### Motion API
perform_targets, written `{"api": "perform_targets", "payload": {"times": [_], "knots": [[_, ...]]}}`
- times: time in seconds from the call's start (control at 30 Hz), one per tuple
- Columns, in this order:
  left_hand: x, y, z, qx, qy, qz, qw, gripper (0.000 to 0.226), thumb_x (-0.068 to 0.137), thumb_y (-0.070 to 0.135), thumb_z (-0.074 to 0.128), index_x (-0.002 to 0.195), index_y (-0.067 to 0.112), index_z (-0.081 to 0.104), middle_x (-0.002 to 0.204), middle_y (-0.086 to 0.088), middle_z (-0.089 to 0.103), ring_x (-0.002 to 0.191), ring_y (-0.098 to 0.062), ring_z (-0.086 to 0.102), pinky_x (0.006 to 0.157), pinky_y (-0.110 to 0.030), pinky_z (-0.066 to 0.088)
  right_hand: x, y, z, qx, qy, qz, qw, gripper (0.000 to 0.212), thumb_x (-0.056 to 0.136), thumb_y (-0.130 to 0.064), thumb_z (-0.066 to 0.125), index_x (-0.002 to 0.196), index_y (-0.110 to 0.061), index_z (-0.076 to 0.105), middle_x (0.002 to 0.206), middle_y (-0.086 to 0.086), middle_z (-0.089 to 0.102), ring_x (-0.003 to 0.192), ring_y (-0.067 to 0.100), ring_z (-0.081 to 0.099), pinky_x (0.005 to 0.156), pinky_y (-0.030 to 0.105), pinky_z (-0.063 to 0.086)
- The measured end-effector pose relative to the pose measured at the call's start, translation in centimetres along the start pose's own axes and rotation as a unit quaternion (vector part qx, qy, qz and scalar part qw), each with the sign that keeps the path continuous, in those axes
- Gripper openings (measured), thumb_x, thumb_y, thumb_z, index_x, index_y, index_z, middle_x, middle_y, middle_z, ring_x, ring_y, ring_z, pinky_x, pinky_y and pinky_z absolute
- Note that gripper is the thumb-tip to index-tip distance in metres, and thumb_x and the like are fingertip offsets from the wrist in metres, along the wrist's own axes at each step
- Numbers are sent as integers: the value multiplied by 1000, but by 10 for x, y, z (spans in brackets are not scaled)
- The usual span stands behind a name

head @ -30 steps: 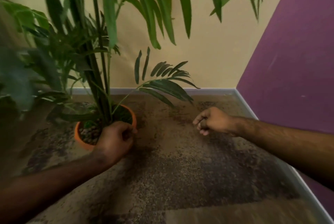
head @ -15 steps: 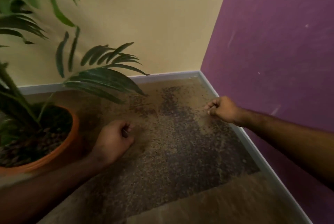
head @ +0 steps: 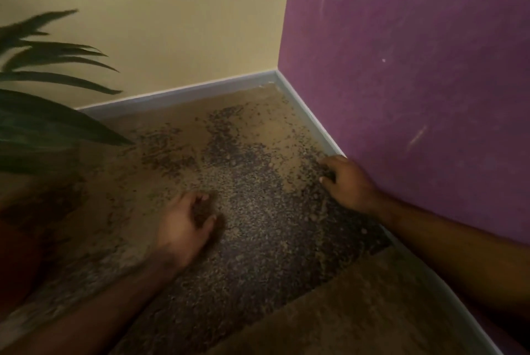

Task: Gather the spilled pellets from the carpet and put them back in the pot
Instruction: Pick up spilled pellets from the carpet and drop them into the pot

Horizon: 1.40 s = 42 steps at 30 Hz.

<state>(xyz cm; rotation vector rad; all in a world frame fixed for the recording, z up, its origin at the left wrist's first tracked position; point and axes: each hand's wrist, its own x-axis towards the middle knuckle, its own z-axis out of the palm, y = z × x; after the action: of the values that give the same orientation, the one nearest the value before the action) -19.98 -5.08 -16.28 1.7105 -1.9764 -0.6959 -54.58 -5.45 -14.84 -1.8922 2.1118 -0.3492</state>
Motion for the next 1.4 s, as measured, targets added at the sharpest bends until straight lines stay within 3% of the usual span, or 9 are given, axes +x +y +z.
{"api": "perform_targets", "payload": {"times": [0.13, 0.4, 0.57, 0.73, 0.9, 0.97, 1.13, 1.27, 1.4], "knots": [[19, 11, 24, 30, 53, -62, 996, 51, 78, 32, 71, 122, 11, 56, 125, -13, 55, 113, -31, 52, 99, -40, 44, 18, 4, 11, -5, 11, -39, 999, 46, 88, -23, 60, 132, -12, 52, 129, 11, 56, 120, 27, 50, 105, 31, 36], [45, 16, 51, 79, 8, 31, 996, 46, 86, 29, 62, 131, 27, 53, 142, -6, 46, 127, -27, 45, 108, -41, 38, 62, -10, 22, -86, -75, -44, 993, 51, 96, -28, 46, 146, -24, 34, 149, 6, 40, 134, 31, 36, 113, 42, 31], [67, 22, 59, 90, -15, 54, 994, 46, 89, 25, 56, 134, 30, 50, 150, -8, 39, 133, -30, 42, 110, -43, 38, 63, -15, 24, -151, -38, -62, 986, 31, 90, -7, 44, 112, -11, 66, 115, 10, 63, 105, 27, 56, 95, 37, 47], [85, 27, 78, 127, -38, 20, 991, 60, 90, 35, 53, 145, 29, 31, 156, -10, 26, 141, -33, 29, 115, -45, 31, 42, -4, 27, -74, -5, -40, 996, 31, 87, 3, 43, 104, -2, 69, 117, 15, 62, 109, 28, 55, 98, 33, 41], [124, 32, 81, 172, -71, -1, 983, 77, 89, 48, 54, 150, 31, 11, 161, -12, 6, 146, -40, 7, 119, -46, 13, 16, 1, 33, -11, -21, -33, 999, 23, 80, 6, 50, 89, -3, 70, 95, 10, 58, 90, 26, 54, 67, 27, 33], [137, 32, 80, 153, -109, 22, 982, 68, 92, 41, 53, 150, 30, 20, 161, -13, 9, 147, -38, 7, 119, -45, 12, 18, -1, 32, 17, -44, -34, 998, 14, 89, -14, 56, 91, -8, 68, 94, 5, 53, 93, 23, 51, 73, 27, 35], [134, 31, 86, 88, -125, 91, 984, 42, 95, 14, 50, 137, 21, 52, 157, -12, 26, 147, -30, 16, 120, -32, 10, 19, -15, 34, 31, -133, -77, 988, 36, 82, -50, 62, 98, -18, 58, 103, 3, 45, 103, 20, 40, 84, 32, 38], [130, 34, 84, 62, -84, 94, 990, 40, 86, -4, 51, 122, 10, 65, 147, -12, 44, 137, -31, 38, 113, -31, 27, 17, -30, 42, 27, -163, -118, 979, 20, 83, -27, 68, 97, -18, 57, 103, 1, 47, 101, 20, 42, 87, 32, 38], [125, 33, 76, 22, -39, 72, 996, 31, 78, -7, 58, 84, 20, 73, 105, -8, 65, 92, -22, 62, 80, -24, 45, 19, -38, 38, 27, -183, -123, 975, 14, 83, -4, 62, 96, -9, 63, 107, 9, 56, 97, 24, 54, 82, 30, 45]]}}
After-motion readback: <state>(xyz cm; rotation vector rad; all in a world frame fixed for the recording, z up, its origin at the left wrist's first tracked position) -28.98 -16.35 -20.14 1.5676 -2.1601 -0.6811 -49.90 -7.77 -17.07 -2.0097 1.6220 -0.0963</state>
